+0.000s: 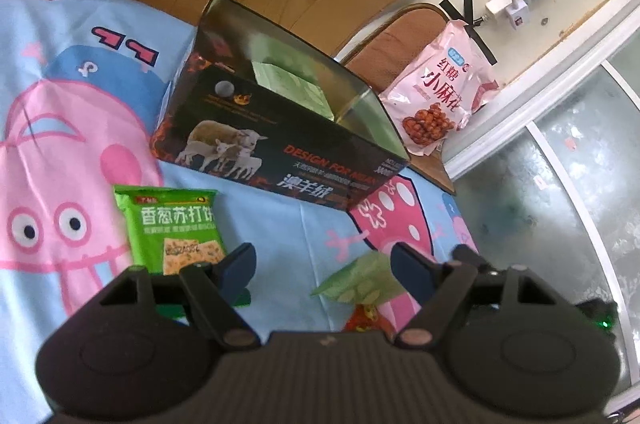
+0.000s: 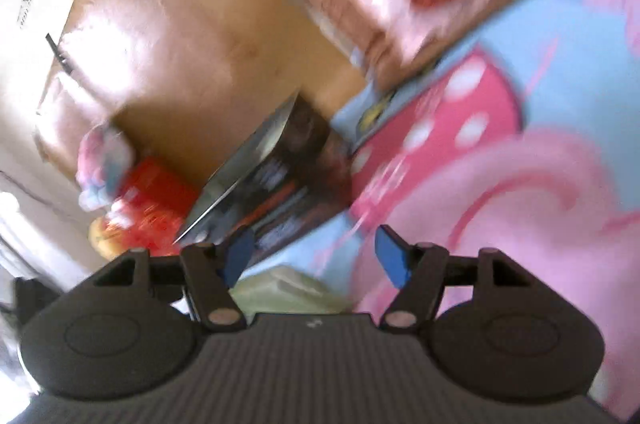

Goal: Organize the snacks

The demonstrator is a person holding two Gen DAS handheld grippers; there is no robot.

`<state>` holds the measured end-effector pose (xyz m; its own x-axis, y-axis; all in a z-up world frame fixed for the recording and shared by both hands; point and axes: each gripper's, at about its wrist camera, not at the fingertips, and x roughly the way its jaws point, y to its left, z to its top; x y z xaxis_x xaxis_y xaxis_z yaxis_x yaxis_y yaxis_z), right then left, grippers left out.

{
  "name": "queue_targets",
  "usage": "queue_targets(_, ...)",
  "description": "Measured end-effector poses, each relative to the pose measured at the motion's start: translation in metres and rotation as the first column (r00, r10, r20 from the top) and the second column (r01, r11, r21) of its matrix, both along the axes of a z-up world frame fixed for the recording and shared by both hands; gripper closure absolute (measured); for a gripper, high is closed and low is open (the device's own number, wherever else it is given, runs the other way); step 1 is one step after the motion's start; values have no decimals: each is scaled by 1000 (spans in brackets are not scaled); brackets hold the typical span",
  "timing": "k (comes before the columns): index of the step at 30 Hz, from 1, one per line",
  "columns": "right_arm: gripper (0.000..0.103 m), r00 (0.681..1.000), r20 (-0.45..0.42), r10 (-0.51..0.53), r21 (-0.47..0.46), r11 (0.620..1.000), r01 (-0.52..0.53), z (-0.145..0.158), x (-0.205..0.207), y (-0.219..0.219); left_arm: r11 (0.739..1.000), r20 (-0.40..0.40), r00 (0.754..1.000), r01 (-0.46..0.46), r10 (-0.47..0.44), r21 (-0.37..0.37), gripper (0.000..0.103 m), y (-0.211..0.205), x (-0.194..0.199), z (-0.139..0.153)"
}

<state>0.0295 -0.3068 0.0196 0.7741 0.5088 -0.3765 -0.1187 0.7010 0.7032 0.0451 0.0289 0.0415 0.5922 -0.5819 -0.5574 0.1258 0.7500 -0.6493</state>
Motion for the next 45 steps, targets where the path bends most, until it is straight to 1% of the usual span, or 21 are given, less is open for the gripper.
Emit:
queue_targets(3,33,997,63,-36,-75,996,40,7,-13,3,1000,1,1000,15,-15,-1,26,-7,3,1)
queue_targets(6,33,996,87,5,-141,990,7,4,-20,12,999,13,999,45,-46,9,26,-17,3,3)
queue_targets(7,33,995,93,22,-161,987,-6,1,-18,12,998,20,998,56,-56,17,22,-21,4,4)
queue_targets(10,33,994,97,55,-224,974,-32,-7,-27,16,997,31,998,59,-61,58,20,-30,9,7)
queue_targets(13,33,994,80,75,-267,962,-51,-11,-22,21,995,30,997,73,-75,72,20,-40,22,7)
queue_targets(15,33,993,72,96,-300,951,-71,-10,-9,27,992,19,996,80,-82,95,20,-49,32,5)
queue_targets(18,34,987,88,133,-384,919,-90,-5,3,39,988,0,995,99,-100,121,20,-62,46,-3)
queue_targets(19,35,986,82,145,-398,912,-101,-6,9,40,986,-17,995,99,-98,136,26,-65,50,-8)
queue_targets(20,36,986,68,154,-403,908,-114,-8,18,43,984,-38,995,99,-94,149,38,-69,54,-14)
queue_targets(21,37,985,48,163,-404,906,-130,-12,25,44,984,-40,995,96,-91,151,40,-72,56,-19)
queue_targets(22,50,984,20,174,-401,904,-152,-17,33,47,983,-24,996,91,-88,161,49,-73,55,-20)
queue_targets(23,56,981,17,191,-383,908,-170,-22,37,49,982,-23,995,104,-101,159,65,-74,55,-21)
queue_targets(24,65,977,15,212,-370,909,-192,-23,37,52,984,-36,992,121,-117,134,65,-73,54,-22)
queue_targets(25,70,971,6,237,-349,911,-220,-23,35,55,982,-39,993,112,-107,149,65,-71,49,-20)
queue_targets(26,73,969,3,247,-339,912,-231,-21,31,57,982,-29,994,112,-109,154,65,-68,43,-16)
queue_targets(27,73,965,13,262,-342,908,-242,-18,23,61,982,-2,993,117,-118,149,65,-63,33,-11)
queue_targets(31,73,950,122,288,-352,907,-229,1,-11,70,989,96,989,101,-111,106,67,-39,6,16)
queue_targets(34,73,933,198,299,-351,911,-217,21,-18,79,994,164,983,65,-79,89,67,-24,0,39)
queue_targets(36,73,920,249,302,-365,909,-200,33,-18,89,995,207,976,47,-65,89,67,-16,2,52)
queue_targets(39,73,903,305,301,-408,898,-162,46,-10,104,996,228,973,25,-45,90,66,-11,15,63)
queue_targets(45,73,901,320,293,-430,892,-137,53,25,122,995,252,968,-22,-2,94,65,-3,46,69)
